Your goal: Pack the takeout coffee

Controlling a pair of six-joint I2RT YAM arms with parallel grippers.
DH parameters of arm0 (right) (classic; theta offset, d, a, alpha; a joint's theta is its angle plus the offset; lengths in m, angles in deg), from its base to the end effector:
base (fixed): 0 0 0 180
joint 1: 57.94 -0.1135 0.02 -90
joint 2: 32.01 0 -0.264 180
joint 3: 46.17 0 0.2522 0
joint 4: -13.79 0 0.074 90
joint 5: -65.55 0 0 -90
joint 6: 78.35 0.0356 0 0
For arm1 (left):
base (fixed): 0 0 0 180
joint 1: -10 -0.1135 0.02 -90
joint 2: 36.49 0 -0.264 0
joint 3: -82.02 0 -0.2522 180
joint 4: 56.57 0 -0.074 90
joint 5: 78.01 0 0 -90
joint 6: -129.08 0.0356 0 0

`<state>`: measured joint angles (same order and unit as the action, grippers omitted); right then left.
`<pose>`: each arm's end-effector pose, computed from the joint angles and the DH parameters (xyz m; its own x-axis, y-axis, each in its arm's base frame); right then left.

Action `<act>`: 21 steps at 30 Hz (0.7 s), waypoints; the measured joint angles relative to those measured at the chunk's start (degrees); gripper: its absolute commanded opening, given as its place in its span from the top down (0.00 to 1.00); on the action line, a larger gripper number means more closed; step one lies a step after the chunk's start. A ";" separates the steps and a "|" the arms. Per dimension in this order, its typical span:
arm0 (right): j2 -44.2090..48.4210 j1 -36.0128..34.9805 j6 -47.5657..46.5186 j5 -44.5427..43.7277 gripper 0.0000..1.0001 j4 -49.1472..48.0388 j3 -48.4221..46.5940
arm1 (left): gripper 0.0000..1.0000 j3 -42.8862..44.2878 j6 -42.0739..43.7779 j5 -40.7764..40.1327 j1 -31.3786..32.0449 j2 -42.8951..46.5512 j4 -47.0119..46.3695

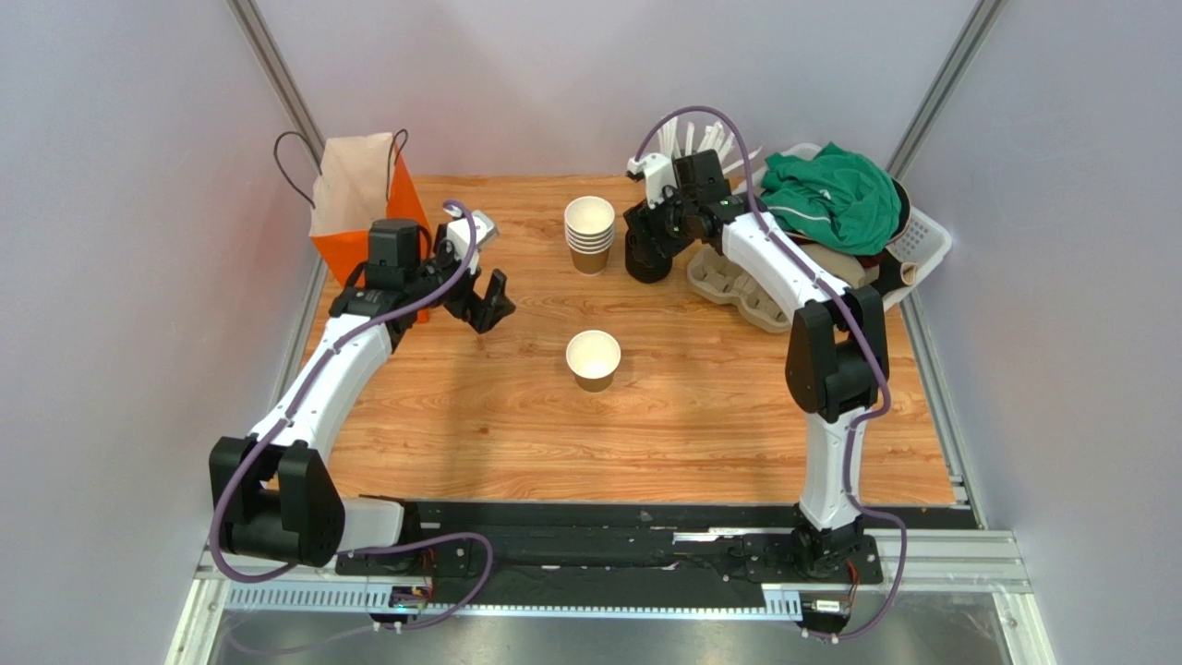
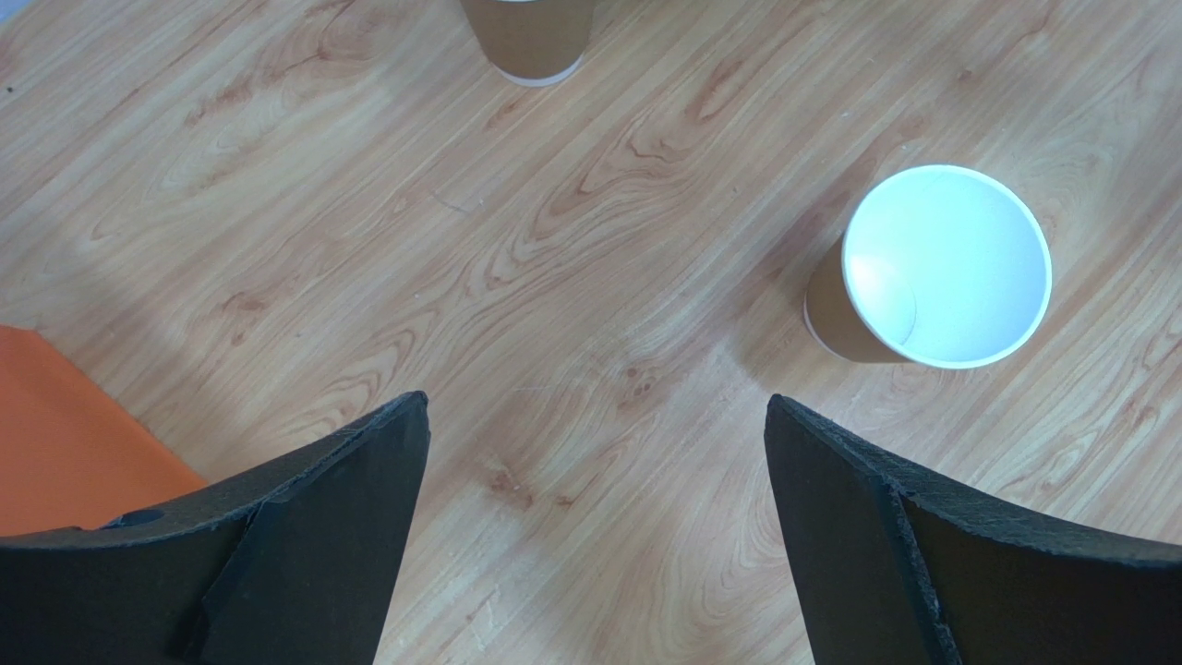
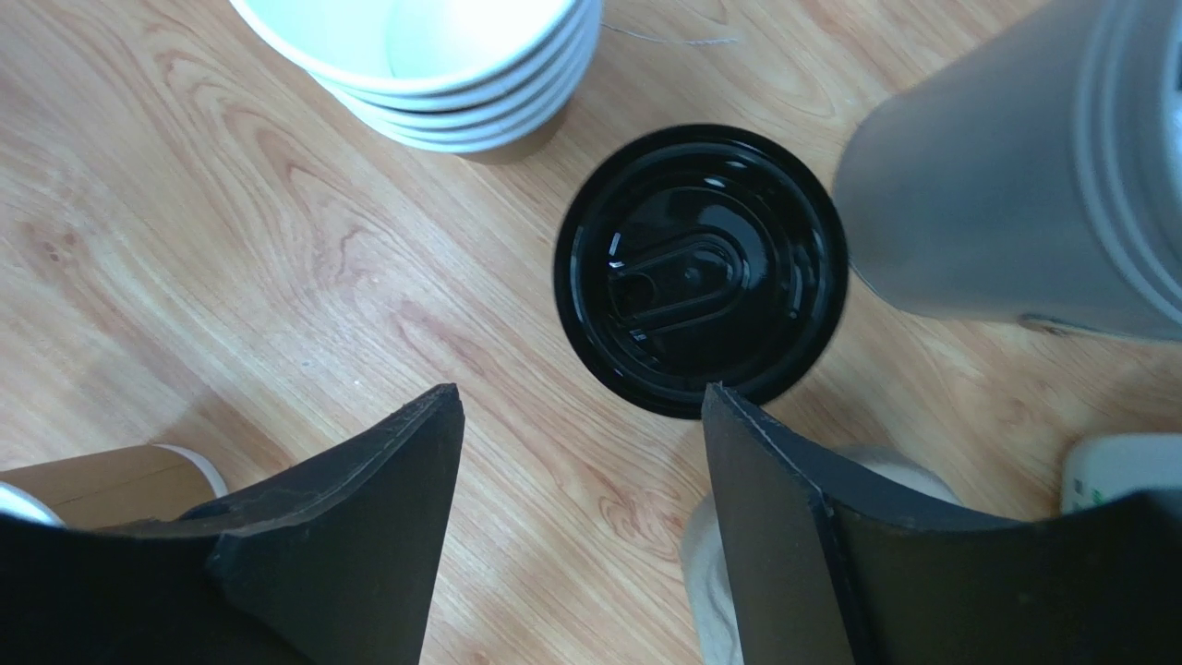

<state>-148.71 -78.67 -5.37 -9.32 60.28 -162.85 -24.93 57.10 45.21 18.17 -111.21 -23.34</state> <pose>0.4320 0.1734 0.2706 -0.4996 -0.4912 -0.7135 -0.6860 0.7273 -0.0204 0.2819 -0.0602 0.3014 -0.3642 0.3137 -0.8769 0.7112 0.7016 -0.0444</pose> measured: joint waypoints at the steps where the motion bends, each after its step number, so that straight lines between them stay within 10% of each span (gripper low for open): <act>1: -0.28 -0.09 0.00 0.44 0.33 0.04 -0.28 | 0.01 0.00 0.00 0.02 0.00 -0.11 0.00; 21: -7.85 -0.15 0.00 3.80 0.46 -0.35 -5.38 | 0.01 0.00 0.11 0.15 0.02 -1.55 0.07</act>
<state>-156.56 -78.82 -5.37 -5.52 59.93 -168.22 -24.93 57.21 45.36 18.19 -112.76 -23.28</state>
